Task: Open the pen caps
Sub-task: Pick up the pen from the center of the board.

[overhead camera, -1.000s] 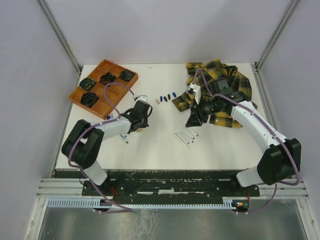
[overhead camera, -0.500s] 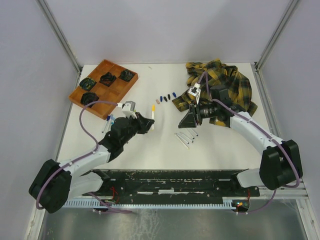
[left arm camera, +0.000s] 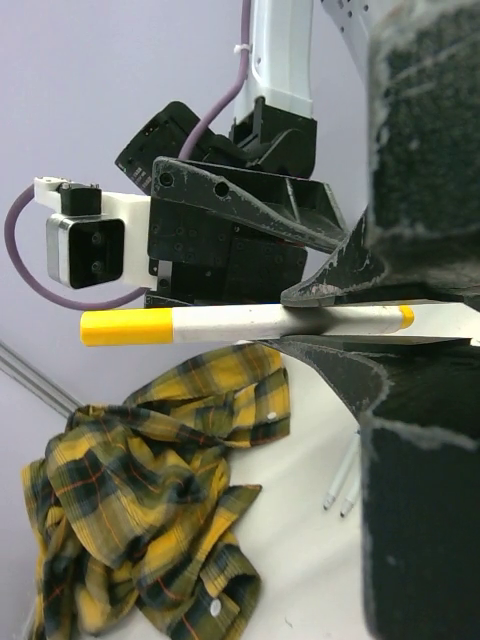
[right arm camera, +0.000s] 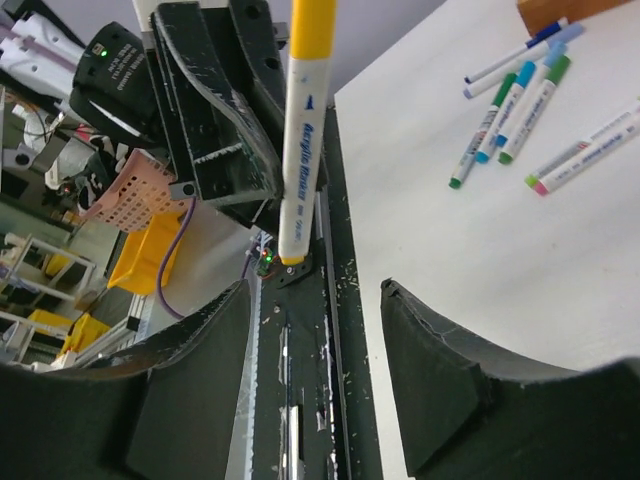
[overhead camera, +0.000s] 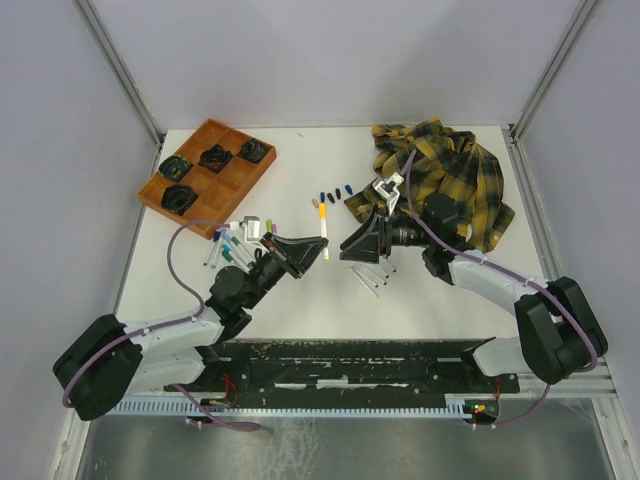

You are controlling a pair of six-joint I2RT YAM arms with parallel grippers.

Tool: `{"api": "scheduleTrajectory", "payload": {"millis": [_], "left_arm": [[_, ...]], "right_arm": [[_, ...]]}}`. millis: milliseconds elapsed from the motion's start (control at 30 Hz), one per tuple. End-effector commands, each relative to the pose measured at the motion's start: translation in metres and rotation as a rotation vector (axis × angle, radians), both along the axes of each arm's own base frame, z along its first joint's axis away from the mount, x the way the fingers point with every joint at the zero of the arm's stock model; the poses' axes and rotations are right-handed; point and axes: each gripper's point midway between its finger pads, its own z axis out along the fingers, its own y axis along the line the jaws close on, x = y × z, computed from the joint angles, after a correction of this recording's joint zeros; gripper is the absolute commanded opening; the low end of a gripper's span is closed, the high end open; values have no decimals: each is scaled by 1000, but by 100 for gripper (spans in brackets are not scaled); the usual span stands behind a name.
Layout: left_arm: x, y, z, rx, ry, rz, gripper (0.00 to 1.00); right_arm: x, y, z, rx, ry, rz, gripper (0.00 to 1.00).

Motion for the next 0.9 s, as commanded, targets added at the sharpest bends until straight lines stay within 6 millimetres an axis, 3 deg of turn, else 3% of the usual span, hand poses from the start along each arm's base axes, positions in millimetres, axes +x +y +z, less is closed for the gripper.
{"api": "scheduleTrajectory", "payload": {"millis": [0, 133, 300, 500, 733, 767, 833, 867], "left_arm": [[-2, 1, 35, -125, -81, 39, 3], [-3, -6, 35, -124, -85, 41, 3], [-6, -15, 36, -130, -90, 20, 3], [-9, -23, 35, -139, -90, 0, 3], [-11, -28, 33, -143, -87, -16, 3], [-11, -28, 34, -144, -88, -17, 3], [-12, -28, 34, -144, -88, -18, 3], [-12, -27, 34, -144, -87, -16, 3]], "right_arm": [[-12, 13, 32, 86, -127, 44, 63], [-21, 20, 30, 87, -124, 81, 62], [-19, 24, 24, 58, -91, 70, 59], [-17, 25, 20, 38, -75, 66, 49], [-19, 26, 19, 25, -78, 78, 26], [-19, 26, 19, 25, -80, 80, 21], [-19, 26, 20, 24, -84, 84, 1], [-19, 26, 19, 20, -84, 84, 0]]}}
